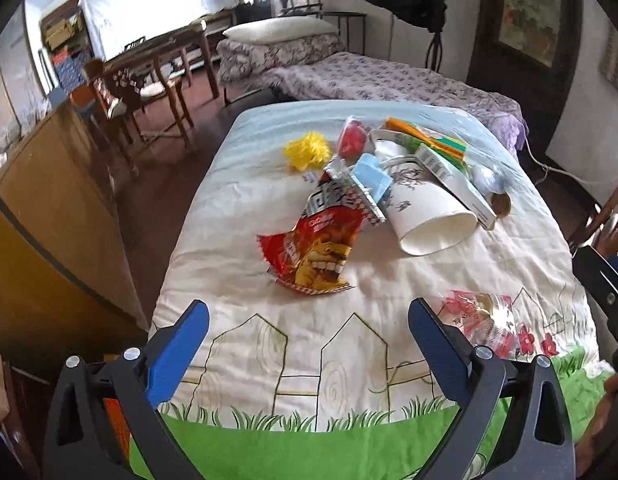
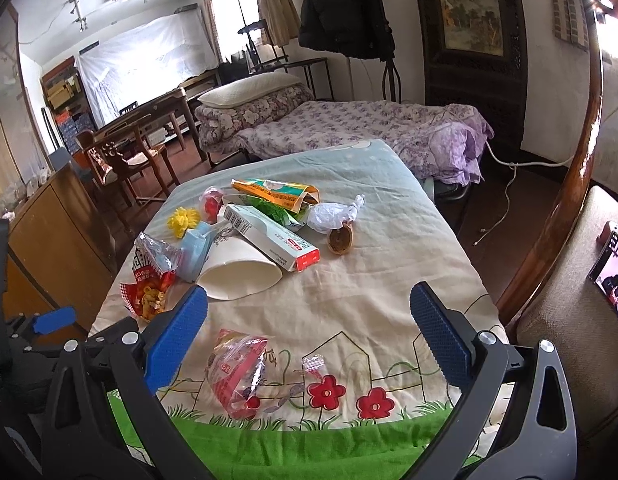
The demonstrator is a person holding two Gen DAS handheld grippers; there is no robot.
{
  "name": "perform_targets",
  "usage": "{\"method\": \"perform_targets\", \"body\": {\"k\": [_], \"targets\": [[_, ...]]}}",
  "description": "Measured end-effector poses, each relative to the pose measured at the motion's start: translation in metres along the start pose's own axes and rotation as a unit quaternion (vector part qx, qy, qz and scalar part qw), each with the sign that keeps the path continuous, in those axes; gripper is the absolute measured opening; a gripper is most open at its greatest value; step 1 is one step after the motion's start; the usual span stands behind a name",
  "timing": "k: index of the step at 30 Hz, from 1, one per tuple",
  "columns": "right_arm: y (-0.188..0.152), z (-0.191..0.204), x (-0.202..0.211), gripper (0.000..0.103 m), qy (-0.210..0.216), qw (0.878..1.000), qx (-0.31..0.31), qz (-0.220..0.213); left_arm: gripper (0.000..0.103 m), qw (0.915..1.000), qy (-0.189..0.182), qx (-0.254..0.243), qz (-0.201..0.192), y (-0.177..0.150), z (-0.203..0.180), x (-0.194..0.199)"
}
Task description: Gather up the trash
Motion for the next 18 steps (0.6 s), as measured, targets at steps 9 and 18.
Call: {"method": "perform_targets", "body": {"k": [9,18], "targets": [[-0.001,-0.0034,-0.0044,0.097,0.009,1.0,-0.013,0.007,0.097,0.9995,-0.028,0.008,-0.007,-0.0023,0.0057,0.0012],[-0.0015,-0.0047,-0.0054,0.097,0.007,1.0,-0.015,0.008,0.097,0.9998,-0.018,0.004,-0.011,-0.0023,0.0011,0.0013]]}}
Point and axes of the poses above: each gripper's, at about its wrist camera, not at the fingertips, and x roughly against the way its jaws point, z to its left, y to its top, the point moved 1 cm from there along -x, roughly the way its jaws point, and after that the axes turned 9 degrees about z, right-handed, at the moved point
